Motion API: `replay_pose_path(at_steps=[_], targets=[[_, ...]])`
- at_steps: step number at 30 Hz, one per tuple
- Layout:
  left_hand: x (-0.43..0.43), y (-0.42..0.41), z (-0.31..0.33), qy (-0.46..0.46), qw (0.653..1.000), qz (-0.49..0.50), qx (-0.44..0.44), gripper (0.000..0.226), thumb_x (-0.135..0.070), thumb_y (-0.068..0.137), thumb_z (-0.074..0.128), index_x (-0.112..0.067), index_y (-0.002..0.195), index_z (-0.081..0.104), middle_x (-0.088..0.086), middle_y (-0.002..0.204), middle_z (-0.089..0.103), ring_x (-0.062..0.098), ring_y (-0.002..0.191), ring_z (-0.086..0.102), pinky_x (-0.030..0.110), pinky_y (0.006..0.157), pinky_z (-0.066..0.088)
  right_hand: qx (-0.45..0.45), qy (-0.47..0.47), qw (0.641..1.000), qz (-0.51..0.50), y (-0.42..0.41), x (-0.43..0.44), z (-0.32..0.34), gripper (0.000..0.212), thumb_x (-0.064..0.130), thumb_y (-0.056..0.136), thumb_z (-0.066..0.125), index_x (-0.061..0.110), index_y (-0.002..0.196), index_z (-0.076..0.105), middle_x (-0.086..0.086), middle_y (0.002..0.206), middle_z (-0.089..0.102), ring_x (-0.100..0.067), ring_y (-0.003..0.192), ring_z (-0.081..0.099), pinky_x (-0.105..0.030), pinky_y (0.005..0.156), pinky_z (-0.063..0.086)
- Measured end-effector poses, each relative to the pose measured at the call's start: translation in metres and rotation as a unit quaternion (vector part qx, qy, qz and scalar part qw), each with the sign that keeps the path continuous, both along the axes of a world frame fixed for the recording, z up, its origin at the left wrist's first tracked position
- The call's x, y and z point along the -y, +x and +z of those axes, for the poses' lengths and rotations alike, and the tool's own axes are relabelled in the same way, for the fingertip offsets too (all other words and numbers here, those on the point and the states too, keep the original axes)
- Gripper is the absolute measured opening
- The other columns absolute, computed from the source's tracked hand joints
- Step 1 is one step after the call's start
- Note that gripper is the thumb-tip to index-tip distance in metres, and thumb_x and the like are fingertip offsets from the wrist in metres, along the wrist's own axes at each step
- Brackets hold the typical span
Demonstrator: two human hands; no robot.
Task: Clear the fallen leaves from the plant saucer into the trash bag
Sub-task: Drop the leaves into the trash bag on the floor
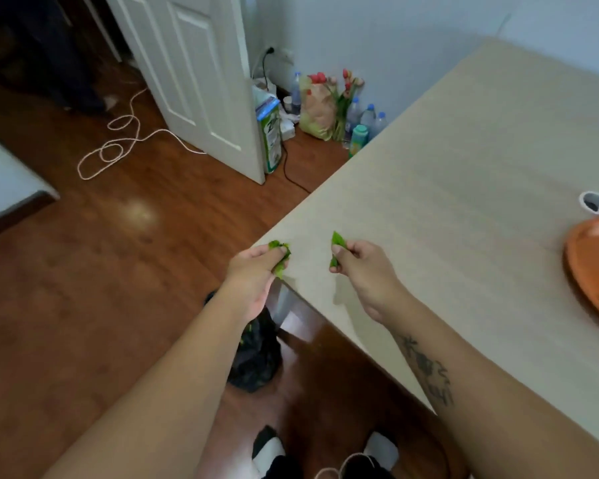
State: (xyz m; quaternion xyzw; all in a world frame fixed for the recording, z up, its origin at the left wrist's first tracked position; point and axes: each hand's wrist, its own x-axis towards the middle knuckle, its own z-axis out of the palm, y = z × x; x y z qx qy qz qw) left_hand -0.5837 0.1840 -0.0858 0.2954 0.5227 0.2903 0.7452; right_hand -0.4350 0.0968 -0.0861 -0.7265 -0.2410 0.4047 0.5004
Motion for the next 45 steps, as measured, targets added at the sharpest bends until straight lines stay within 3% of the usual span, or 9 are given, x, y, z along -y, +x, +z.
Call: replay_pose_path(at_steps=[5,10,16,20,26,29,33,40,45], targets=[[-0.032,-0.081,-0.017,-0.004,0.997,0.079,-0.022,0.024,-0.002,0.086,0.067,0.004,0.11,0.064,0.007,0.081,0.068,0.011,0.068,0.064,0.016,0.069,0.055,-0.027,-0.011,0.996,0.078,-0.086,-0.049,-0.015,0.021,0.02,0.091,0.057,0.009,0.075,0.064,-0.003,0.064,0.058,-0.016,0.063,0.058,-0.043,0.077,0.052],[-0.043,-0.135,-0.046,-0.031,0.991,0.125,-0.045,0.018,-0.001,0.089,0.063,0.002,0.107,0.064,0.007,0.083,0.067,0.011,0.071,0.063,0.015,0.068,0.055,-0.045,-0.07,0.983,0.164,-0.141,-0.075,-0.058,0.014,0.024,0.091,0.058,0.014,0.083,0.065,-0.003,0.077,0.063,-0.013,0.066,0.063,-0.04,0.073,0.052],[-0.057,-0.159,-0.128,-0.076,0.984,0.132,-0.096,0.005,-0.003,0.089,0.064,-0.004,0.092,0.068,0.006,0.082,0.071,0.008,0.07,0.067,0.012,0.056,0.053,-0.043,-0.172,0.967,0.186,-0.158,-0.106,-0.157,0.02,0.019,0.093,0.057,0.0,0.093,0.066,-0.009,0.087,0.066,-0.014,0.071,0.064,-0.029,0.071,0.057],[-0.07,-0.16,-0.2,-0.077,0.978,0.114,-0.154,0.002,-0.005,0.086,0.068,-0.006,0.088,0.069,0.002,0.063,0.071,0.007,0.051,0.067,0.015,0.047,0.05,-0.027,-0.193,0.963,0.188,-0.162,-0.132,-0.235,0.017,0.018,0.091,0.061,0.003,0.082,0.064,-0.009,0.078,0.064,-0.02,0.07,0.064,-0.037,0.072,0.057],[-0.081,-0.163,-0.314,-0.05,0.974,0.071,-0.208,0.013,-0.011,0.083,0.074,-0.009,0.094,0.07,0.005,0.08,0.071,0.013,0.069,0.068,0.022,0.067,0.057,-0.052,-0.224,0.954,0.192,-0.163,-0.157,-0.341,0.009,0.015,0.086,0.067,0.013,0.093,0.061,-0.009,0.091,0.065,-0.02,0.081,0.063,-0.03,0.065,0.057],[-0.086,-0.168,-0.351,-0.024,0.965,0.015,-0.259,0.015,-0.02,0.088,0.069,-0.013,0.101,0.071,0.006,0.094,0.072,0.02,0.09,0.068,0.033,0.084,0.057,0.022,-0.228,0.948,0.223,-0.16,-0.165,-0.375,0.008,0.022,0.085,0.068,0.02,0.079,0.062,-0.006,0.085,0.065,-0.023,0.084,0.063,-0.04,0.072,0.057],[-0.095,-0.171,-0.376,0.016,0.956,-0.02,-0.293,0.014,-0.018,0.091,0.063,-0.016,0.08,0.071,0.002,0.077,0.067,0.016,0.075,0.061,0.029,0.072,0.052,0.132,-0.225,0.912,0.318,-0.156,-0.174,-0.391,0.025,0.024,0.086,0.068,-0.001,0.08,0.067,-0.013,0.074,0.059,-0.027,0.072,0.055,-0.038,0.07,0.046],[-0.106,-0.169,-0.387,0.049,0.941,-0.046,-0.333,0.022,-0.012,0.093,0.056,-0.012,0.074,0.064,0.003,0.071,0.067,0.014,0.061,0.056,0.024,0.059,0.046,0.268,-0.272,0.808,0.449,-0.162,-0.19,-0.392,0.009,0.016,0.09,0.059,0.008,0.09,0.062,-0.014,0.095,0.065,-0.027,0.078,0.057,-0.032,0.069,0.043],[-0.103,-0.177,-0.354,0.097,0.918,-0.073,-0.377,0.017,-0.018,0.089,0.065,-0.016,0.074,0.058,-0.003,0.061,0.054,0.011,0.055,0.048,0.026,0.055,0.04,0.299,-0.253,0.812,0.433,-0.162,-0.181,-0.356,0.014,0.019,0.09,0.058,0.01,0.08,0.061,-0.015,0.087,0.065,-0.032,0.078,0.061,-0.034,0.063,0.042]])
